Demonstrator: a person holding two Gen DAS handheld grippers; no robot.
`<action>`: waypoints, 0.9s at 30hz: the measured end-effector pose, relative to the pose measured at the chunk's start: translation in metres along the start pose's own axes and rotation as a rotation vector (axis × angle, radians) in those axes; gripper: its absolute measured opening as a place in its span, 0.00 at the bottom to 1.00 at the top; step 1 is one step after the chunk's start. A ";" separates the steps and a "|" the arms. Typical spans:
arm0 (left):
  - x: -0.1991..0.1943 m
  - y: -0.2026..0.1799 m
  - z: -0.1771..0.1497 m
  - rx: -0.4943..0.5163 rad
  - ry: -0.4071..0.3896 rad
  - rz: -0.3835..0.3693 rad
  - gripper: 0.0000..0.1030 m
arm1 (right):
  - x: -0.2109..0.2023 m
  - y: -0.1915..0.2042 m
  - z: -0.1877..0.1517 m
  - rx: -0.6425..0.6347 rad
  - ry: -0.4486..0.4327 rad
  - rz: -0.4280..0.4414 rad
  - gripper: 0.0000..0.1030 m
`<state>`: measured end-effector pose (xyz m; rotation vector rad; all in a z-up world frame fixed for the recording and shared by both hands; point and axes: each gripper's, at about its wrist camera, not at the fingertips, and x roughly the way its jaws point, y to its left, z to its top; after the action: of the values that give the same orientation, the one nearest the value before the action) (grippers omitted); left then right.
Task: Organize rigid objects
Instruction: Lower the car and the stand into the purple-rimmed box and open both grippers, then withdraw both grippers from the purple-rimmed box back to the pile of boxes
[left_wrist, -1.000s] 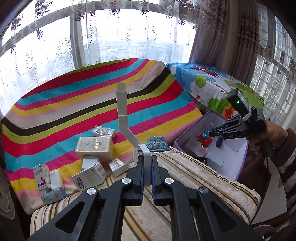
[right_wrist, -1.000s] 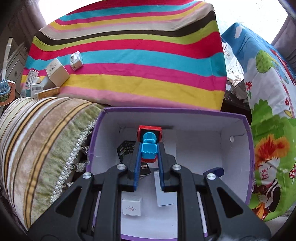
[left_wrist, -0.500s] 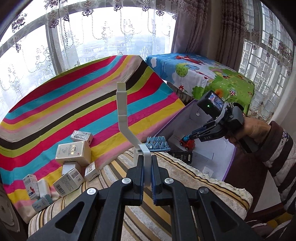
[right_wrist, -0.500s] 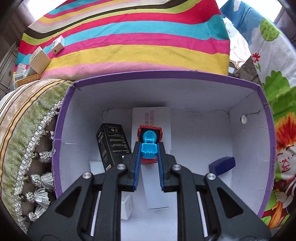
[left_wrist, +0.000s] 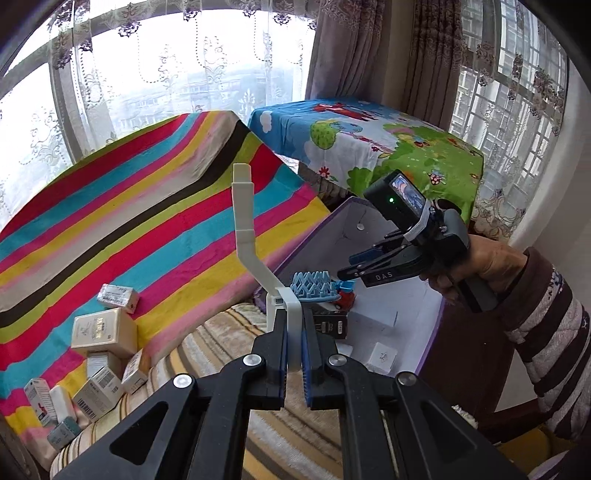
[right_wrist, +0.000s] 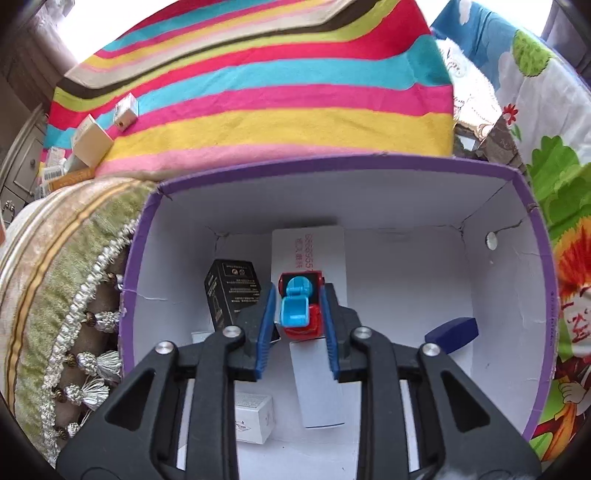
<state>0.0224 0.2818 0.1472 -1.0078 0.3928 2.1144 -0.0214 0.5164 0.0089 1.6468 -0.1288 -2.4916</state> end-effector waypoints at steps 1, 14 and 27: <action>0.004 -0.003 0.004 0.001 0.003 -0.014 0.07 | -0.006 -0.003 0.000 0.017 -0.020 0.012 0.47; 0.079 -0.060 0.076 -0.049 0.088 -0.302 0.07 | -0.106 -0.050 -0.053 0.322 -0.267 -0.127 0.66; 0.101 -0.060 0.102 -0.133 0.069 -0.351 0.47 | -0.127 -0.073 -0.104 0.446 -0.296 -0.106 0.67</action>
<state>-0.0299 0.4281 0.1384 -1.1380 0.0980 1.8105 0.1177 0.6112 0.0714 1.4304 -0.6927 -2.9339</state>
